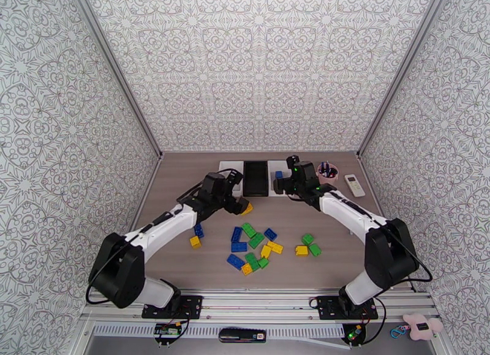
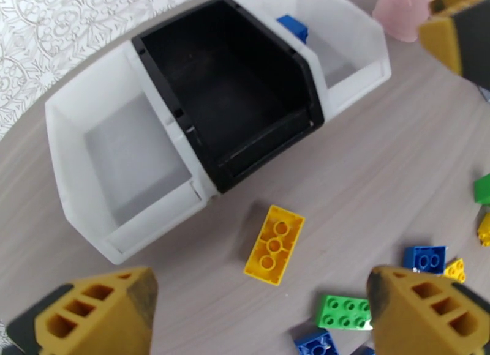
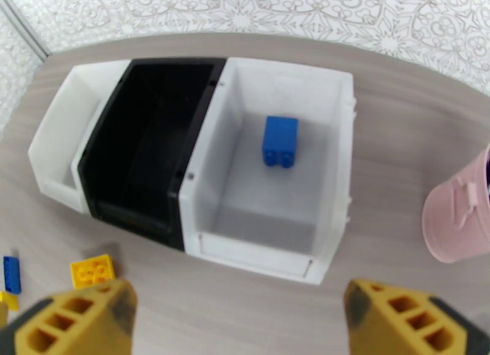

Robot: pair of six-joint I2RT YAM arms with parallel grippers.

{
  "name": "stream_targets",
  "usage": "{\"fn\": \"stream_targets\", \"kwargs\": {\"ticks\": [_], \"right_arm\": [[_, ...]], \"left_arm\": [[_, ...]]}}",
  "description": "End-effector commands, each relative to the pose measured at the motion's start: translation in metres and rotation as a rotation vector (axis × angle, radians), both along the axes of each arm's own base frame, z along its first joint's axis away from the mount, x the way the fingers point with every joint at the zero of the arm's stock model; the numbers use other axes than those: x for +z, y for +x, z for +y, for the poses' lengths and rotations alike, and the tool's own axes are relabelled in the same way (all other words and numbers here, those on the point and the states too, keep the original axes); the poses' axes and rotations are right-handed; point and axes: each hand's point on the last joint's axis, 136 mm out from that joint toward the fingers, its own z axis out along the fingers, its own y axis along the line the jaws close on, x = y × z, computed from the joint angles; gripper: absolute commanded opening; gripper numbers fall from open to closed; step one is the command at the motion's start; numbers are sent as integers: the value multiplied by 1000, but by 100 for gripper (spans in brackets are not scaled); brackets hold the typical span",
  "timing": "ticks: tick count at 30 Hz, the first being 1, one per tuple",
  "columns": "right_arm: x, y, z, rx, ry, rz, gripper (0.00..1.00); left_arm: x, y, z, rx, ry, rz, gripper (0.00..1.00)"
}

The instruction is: Sort the legos into containers by color

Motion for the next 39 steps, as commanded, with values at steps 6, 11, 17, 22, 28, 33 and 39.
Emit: {"fn": "stream_targets", "kwargs": {"ticks": [6,11,17,22,28,33,39], "right_arm": [[-5,-27,-11,7,5,-5,94],[-10,-35,-16,-19,17,7,95],[-18,-46,-19,-30,43,26,95],[-20,-52,-20,-36,63,32,95],[-21,-55,-17,-29,86,41,95],[-18,-55,-14,-38,110,28,95],[-16,-55,-13,-45,122,17,94]], "left_arm": [[-54,-1,-6,-44,173,240,81],[-77,3,-12,-57,239,306,80],[-100,4,-18,-80,299,331,80],[-113,7,-19,-72,330,333,76],[-124,10,-18,-65,353,337,69],[-125,11,-18,-60,357,330,52],[-120,9,-16,-53,349,313,36]]}}
